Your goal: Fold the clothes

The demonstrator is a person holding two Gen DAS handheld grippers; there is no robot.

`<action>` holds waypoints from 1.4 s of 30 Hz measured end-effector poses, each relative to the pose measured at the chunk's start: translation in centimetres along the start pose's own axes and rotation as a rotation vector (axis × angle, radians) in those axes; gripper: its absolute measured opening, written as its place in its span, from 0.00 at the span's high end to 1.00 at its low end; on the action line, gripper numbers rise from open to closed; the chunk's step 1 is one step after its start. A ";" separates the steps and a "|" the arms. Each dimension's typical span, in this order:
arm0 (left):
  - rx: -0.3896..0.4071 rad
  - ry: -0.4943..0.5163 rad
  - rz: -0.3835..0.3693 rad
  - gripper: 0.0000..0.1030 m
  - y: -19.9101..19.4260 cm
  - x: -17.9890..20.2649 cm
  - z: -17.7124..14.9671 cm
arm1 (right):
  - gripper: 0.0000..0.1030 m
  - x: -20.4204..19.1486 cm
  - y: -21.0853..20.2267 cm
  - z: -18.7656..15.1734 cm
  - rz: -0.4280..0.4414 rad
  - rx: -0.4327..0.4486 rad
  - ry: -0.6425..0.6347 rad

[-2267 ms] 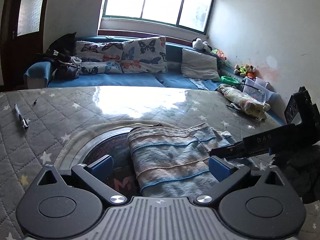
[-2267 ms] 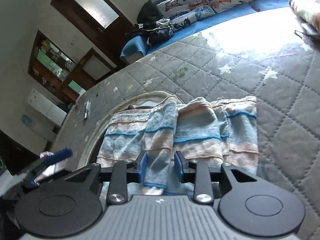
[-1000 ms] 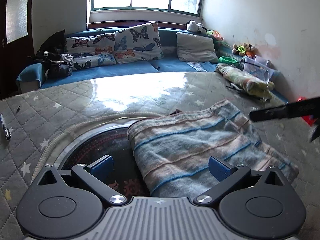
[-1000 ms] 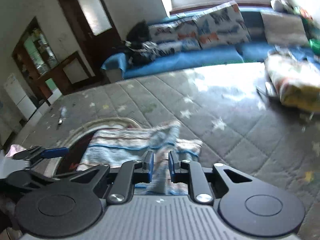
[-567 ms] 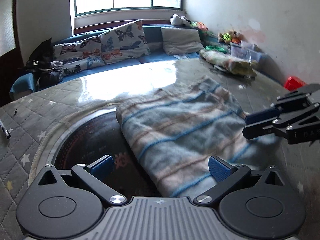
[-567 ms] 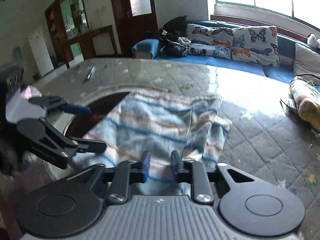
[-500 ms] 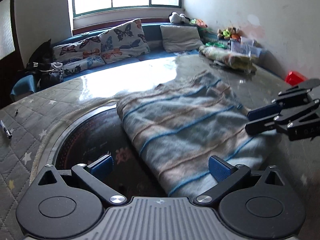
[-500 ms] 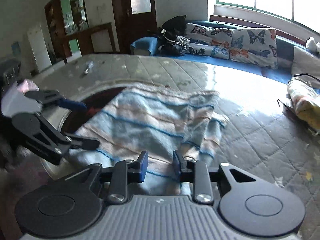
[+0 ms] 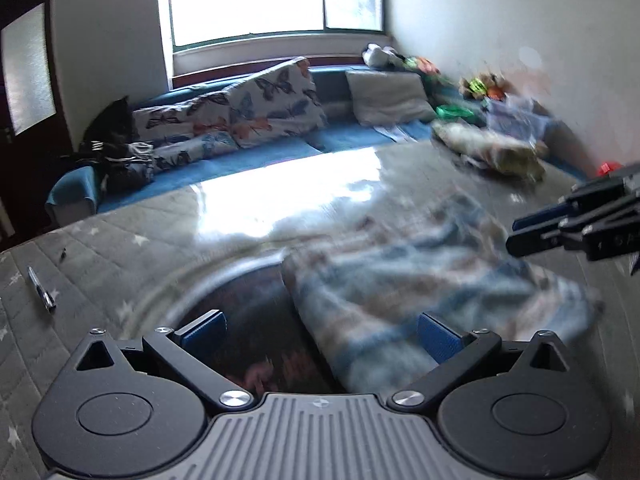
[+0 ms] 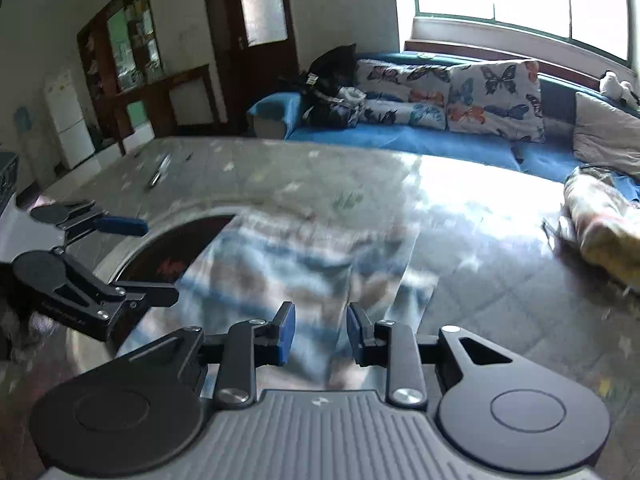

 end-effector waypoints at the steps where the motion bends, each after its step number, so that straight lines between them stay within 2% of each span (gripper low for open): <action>1: 0.004 -0.019 0.005 0.00 0.5 -0.3 0.6 | 0.73 0.2 0.5 0.6 -0.002 0.002 0.011; 7: -0.011 -0.075 0.023 0.01 3.7 -1.6 2.9 | 0.73 1.2 3.8 2.7 0.000 -0.026 0.066; 14: -0.062 -0.072 0.046 0.07 7.0 -2.5 3.1 | 0.73 2.9 7.5 2.2 -0.028 -0.083 0.098; 19: -0.094 -0.081 0.065 0.06 8.9 -3.3 2.8 | 0.72 3.4 7.9 1.8 -0.022 -0.091 0.108; 24: -0.055 -0.068 0.054 0.07 7.2 -2.6 3.4 | 0.72 2.5 5.8 2.4 -0.030 -0.042 0.063; 28: -0.033 -0.034 0.018 0.07 6.2 -1.3 3.5 | 0.72 0.6 3.9 2.5 0.017 -0.019 0.007; 35: -0.071 0.003 0.019 0.07 6.0 -0.9 1.5 | 0.72 -3.1 3.4 -0.1 0.007 -0.048 -0.130; 42: -0.063 0.033 -0.004 0.07 2.6 -0.2 -1.2 | 0.72 -5.8 0.7 -2.6 0.017 -0.040 -0.238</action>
Point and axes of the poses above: each gripper's, at about its wrist camera, not at the fingertips, and y roughly the way its jaws point, x to its right, z to its top, the point moved 1 cm from there along y, roughly the way its jaws point, and after that the axes turned 10 degrees about -z, right-handed, at the moved point
